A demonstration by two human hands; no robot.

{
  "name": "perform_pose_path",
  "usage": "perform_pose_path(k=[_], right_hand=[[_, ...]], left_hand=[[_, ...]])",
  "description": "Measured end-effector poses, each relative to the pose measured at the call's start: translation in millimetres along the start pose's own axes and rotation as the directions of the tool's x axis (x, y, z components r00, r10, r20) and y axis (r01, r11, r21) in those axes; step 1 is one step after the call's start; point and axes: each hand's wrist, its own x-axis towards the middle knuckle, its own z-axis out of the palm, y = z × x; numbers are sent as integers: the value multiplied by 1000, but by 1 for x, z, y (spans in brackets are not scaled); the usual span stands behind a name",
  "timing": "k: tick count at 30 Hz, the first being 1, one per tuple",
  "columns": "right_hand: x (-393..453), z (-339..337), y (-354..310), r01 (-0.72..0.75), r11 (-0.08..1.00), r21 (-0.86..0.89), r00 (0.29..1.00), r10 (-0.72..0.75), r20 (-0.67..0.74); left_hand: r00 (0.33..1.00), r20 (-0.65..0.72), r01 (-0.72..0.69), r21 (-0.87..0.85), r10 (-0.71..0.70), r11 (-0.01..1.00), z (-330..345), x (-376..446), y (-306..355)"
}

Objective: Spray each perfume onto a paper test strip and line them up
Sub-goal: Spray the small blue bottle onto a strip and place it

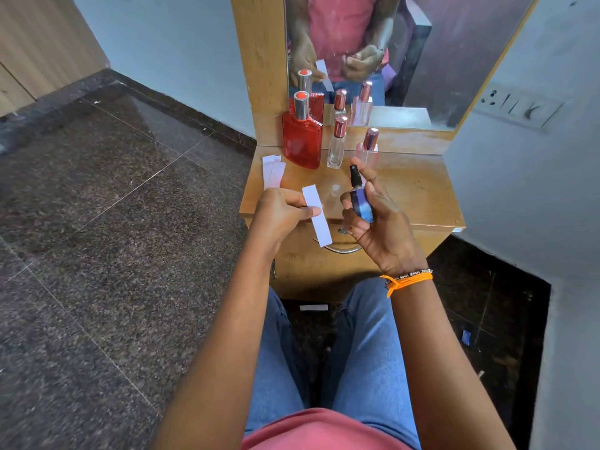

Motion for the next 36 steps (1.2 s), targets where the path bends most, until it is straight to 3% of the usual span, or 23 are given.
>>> perform_pose_path(k=[3,6,8,10,13,17,22,36], right_hand=[[-1,1,1,79,979,-187,996,-87,-37],[-3,2,0,160,869,-468,976,-212,-60],[-3,4,-3,206,718,-665,955,-296,-25],[-3,6,-4,236,480,-845,924,-379,42],[-1,9,-2,235,162,-958,900,-408,152],[-1,7,1,216,-36,-976,911,-353,215],[1,4,6,212,-94,-973,915,-330,232],[2,-4,9,206,-85,-975,920,-322,222]], left_hand=[[997,72,39,-17,-38,999,0,-2,3],[986,150,79,-49,-71,996,-1,-5,8],[977,194,106,-77,-90,991,-2,-6,10],[972,218,109,-79,-90,991,-3,-7,11],[972,232,65,-74,-46,995,-3,-9,11],[972,235,31,-49,-19,998,0,-11,13],[967,254,29,-50,-15,998,1,-13,13],[957,289,35,-47,-20,998,4,-14,14]])
